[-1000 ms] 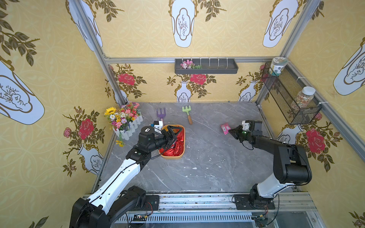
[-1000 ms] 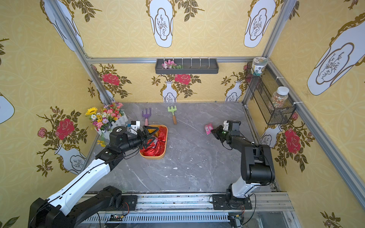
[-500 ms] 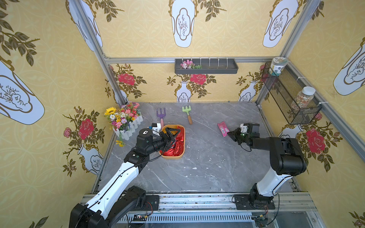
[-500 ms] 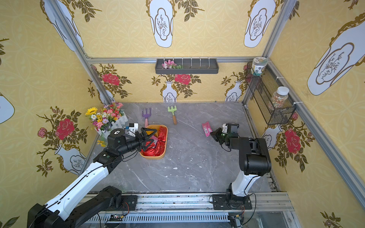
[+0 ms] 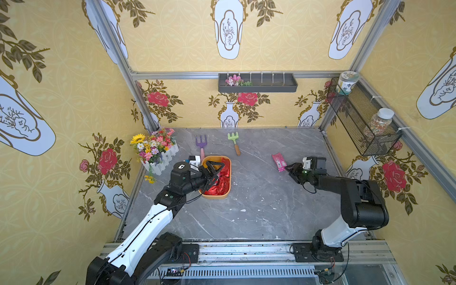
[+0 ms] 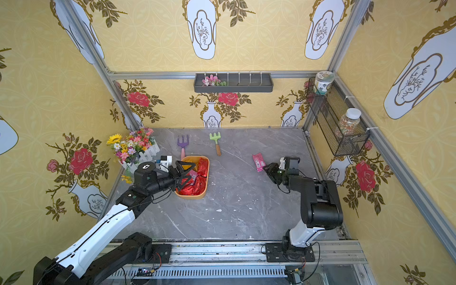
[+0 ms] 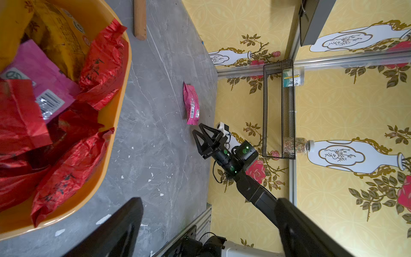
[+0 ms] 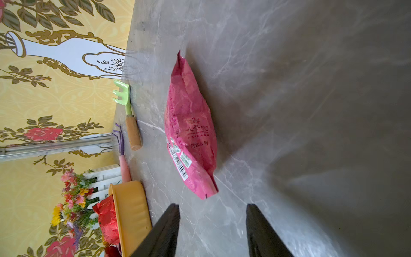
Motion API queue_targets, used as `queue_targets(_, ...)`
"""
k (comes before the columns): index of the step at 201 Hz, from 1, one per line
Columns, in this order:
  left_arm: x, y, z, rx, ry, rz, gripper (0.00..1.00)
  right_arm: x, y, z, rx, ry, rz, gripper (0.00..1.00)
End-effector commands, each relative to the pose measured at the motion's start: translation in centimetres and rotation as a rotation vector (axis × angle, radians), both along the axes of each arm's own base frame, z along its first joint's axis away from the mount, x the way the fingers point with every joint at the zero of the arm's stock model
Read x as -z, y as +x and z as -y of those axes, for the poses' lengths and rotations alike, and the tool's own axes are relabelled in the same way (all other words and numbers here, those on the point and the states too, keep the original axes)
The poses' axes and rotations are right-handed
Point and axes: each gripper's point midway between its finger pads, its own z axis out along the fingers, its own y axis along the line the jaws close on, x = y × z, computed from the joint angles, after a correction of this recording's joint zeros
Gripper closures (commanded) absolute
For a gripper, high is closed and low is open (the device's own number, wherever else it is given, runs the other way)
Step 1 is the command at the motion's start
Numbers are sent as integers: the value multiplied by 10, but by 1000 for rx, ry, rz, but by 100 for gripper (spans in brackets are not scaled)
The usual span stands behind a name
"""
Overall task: Take the tea bags out of the storage box
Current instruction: Place the tea bag at the center of the board, then pick up the tea bag from the storage box.
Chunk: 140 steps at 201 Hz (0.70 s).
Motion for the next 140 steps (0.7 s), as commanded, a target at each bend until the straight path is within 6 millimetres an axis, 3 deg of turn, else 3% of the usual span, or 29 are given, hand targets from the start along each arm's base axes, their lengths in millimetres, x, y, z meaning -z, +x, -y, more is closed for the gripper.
queue_targets(1, 7, 0, -7, -27, 56, -2, 2, 2, -16, 12, 16, -112, -46, 42)
queue_targets(36, 18, 2, -22, -80, 166, -15, 3, -20, -36, 21, 12, -238, -31, 37)
queue_targets(64, 33, 3, -33, -119, 231, -36, 4, -48, -46, 14, -29, -334, 26, 36)
queue_targets(112, 62, 1, -44, -174, 264, -77, 6, -89, -55, -31, -165, -488, 114, 40)
queue_targets(140, 75, -2, -48, -188, 272, -104, 6, -104, -56, -61, -235, -514, 153, 48)
